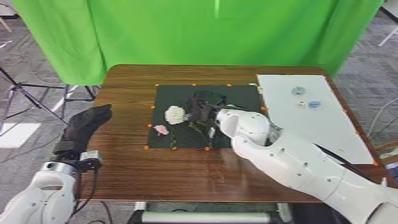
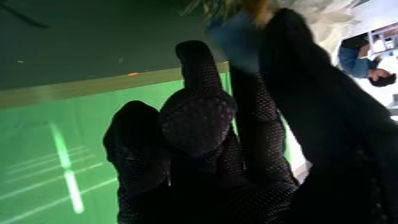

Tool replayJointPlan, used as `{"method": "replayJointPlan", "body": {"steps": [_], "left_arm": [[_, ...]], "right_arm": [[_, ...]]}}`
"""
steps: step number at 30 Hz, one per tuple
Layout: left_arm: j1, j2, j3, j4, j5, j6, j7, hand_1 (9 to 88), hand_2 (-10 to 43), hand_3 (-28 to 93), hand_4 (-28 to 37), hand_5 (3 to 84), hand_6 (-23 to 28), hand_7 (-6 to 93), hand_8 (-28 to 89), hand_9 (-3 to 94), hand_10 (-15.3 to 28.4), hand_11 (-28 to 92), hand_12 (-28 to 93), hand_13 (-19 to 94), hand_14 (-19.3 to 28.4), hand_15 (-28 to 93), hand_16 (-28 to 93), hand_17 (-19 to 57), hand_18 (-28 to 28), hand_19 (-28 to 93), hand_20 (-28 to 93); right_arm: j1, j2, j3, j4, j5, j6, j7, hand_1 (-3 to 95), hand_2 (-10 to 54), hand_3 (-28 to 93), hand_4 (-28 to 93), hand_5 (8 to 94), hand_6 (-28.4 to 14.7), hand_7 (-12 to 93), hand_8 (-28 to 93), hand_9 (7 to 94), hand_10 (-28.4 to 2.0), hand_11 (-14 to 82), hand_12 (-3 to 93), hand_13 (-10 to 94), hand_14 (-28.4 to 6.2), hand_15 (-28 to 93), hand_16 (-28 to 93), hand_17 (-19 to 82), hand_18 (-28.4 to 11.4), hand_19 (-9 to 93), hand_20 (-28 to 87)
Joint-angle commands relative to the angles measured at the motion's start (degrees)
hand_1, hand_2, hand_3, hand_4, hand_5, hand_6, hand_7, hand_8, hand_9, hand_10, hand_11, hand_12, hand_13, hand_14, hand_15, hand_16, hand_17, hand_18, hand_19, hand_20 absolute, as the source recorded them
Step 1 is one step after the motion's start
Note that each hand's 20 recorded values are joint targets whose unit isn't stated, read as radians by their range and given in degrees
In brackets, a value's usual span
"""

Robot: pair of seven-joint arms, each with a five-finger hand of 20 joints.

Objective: Arrange flowers

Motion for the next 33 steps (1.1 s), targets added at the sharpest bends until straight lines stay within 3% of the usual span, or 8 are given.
{"method": "replayJointPlan", "body": {"steps": [1,5,10,14,20,33], "left_arm": [[0.51,-0.26,-0.57,-0.23,0.47,-1.23,-0.92,20.2,1.2,65,-28.2,43.0,4.9,12.6,-7,40.4,13.5,18,11,32,16.1,8,1,3.0,9.8,3,13],[0.68,-0.25,-0.71,-0.26,0.27,-1.07,-0.96,20.2,1.1,65,-28.2,43.0,4.9,12.6,-7,40.3,13.5,18,11,32,16.1,8,1,2.9,9.8,3,13],[0.75,-0.21,-0.87,-0.35,0.36,-1.23,-0.94,20.3,1.0,65,-28.2,43.0,4.9,12.5,-7,40.4,13.5,18,11,32,16.1,8,1,2.9,9.8,3,13],[1.87,-0.3,-1.64,-0.89,0.28,-0.77,-1.01,20.4,1.1,65,-28.2,42.9,4.9,12.5,-7,40.3,13.5,18,11,32,16.2,8,1,2.9,9.8,3,13],[1.56,-0.38,-1.3,-0.54,0.36,-1.31,-1.25,20.5,1.0,65,-28.1,42.9,5.0,12.5,-6,40.3,13.5,18,11,32,16.2,8,1,3.0,10.0,4,13],[0.92,-0.53,-0.74,-0.12,0.4,-0.99,-0.98,20.4,1.0,65,-28.1,42.9,4.9,12.4,-6,40.3,13.6,18,11,32,16.2,8,1,2.9,11.0,5,13]], "right_arm": [[1.66,2.32,2.76,-3.83,-0.07,-4.93,-0.53,45.9,-9.5,63,-18,56.5,0.9,18,-10,57.7,-14.0,11.6,22.2,79,-4.0,71,28,57,-13.3,93,57],[2.2,4.3,4.6,-6.52,0.43,-6.05,-0.76,44.7,-9.5,62,-18,55.2,0.6,17,-9,56.3,-14.7,10.2,22.2,78,-4.2,71,27,56,-13.4,93,56],[2.67,9.13,7.6,-9.33,-0.06,-2.38,0.1,43.2,-9.5,62,-18,53.8,0.6,16,-9,54.9,-14.8,8.9,22.3,77,-4.6,70,27,55,-13.7,93,55],[1.5,12.07,12.17,-9.02,0.69,-1.12,2.89,41.1,-9.5,62,-18,52.0,0.3,15,-8,53.3,-15.1,7.9,22.2,77,-4.7,70,27,55,-14.0,93,54],[-3.34,18.36,18.76,-9.41,1.28,1.13,6.45,34.6,-9.5,63,-21,47.5,-0.7,13,-7,50.3,-15.7,7.1,22.7,77,-5.3,70,26,55,-14.4,93,54],[-15.94,22.09,29.37,-7.44,1.31,1.3,9.69,34.6,-9.5,62,-21,54.0,-1.2,14,-7,55.4,-16.1,10.6,24.4,77,-5.7,71,26,55,-15.3,93,55]]}}
